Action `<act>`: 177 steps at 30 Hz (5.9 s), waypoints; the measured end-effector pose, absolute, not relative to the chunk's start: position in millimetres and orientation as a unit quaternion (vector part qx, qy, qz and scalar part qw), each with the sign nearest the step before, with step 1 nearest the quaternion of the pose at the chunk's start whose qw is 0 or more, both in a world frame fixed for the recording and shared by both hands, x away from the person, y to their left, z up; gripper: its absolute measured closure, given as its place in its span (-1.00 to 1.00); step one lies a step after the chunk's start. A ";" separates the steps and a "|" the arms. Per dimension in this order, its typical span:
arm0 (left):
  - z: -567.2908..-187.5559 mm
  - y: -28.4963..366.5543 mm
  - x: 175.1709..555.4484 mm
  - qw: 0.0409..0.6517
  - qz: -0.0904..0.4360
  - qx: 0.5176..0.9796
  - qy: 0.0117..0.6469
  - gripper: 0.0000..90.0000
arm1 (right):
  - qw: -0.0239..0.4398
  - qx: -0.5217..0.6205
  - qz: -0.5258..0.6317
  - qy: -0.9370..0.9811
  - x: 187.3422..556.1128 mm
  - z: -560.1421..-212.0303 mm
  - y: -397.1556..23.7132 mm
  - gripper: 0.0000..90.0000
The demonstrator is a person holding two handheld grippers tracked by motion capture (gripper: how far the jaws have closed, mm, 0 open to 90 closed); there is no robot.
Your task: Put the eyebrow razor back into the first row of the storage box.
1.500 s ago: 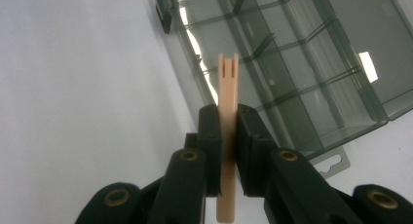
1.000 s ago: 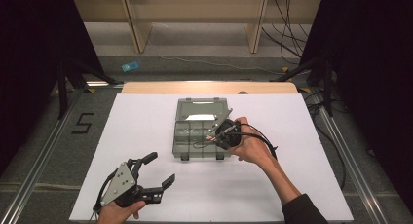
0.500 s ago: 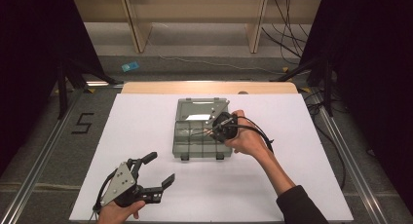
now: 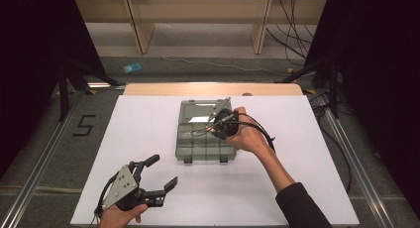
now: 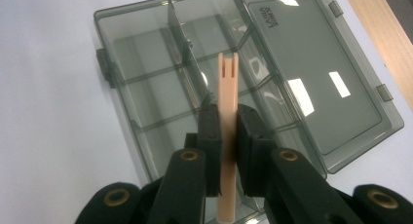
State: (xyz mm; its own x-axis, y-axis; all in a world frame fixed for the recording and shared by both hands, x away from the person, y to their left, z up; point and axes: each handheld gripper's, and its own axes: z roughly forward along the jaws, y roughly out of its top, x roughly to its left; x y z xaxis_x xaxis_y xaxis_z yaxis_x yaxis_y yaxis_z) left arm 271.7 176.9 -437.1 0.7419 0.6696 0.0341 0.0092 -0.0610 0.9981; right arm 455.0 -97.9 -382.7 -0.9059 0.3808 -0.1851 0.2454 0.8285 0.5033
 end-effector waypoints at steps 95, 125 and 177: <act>-438.6 177.2 270.8 0.637 0.249 0.680 0.265 -0.66 | 0.181 0.198 0.338 0.902 442.5 -371.3 -114.0 -0.09; -437.0 177.8 271.2 0.635 0.260 0.681 0.255 -0.66 | 0.178 0.235 0.420 0.858 397.4 -379.1 -154.0 -0.35; -436.6 177.4 271.0 0.638 0.259 0.680 0.253 -0.66 | 0.169 0.265 0.521 0.794 338.6 -399.7 -200.7 -0.42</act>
State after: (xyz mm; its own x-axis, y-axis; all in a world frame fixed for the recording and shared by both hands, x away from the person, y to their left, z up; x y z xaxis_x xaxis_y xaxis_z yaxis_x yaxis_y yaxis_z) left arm 271.0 177.4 -436.6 0.7374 0.6749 0.0292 0.0134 -0.0579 0.9982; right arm 338.6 -200.7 -399.7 -0.8020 0.5972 0.0079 0.2452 0.3171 0.9161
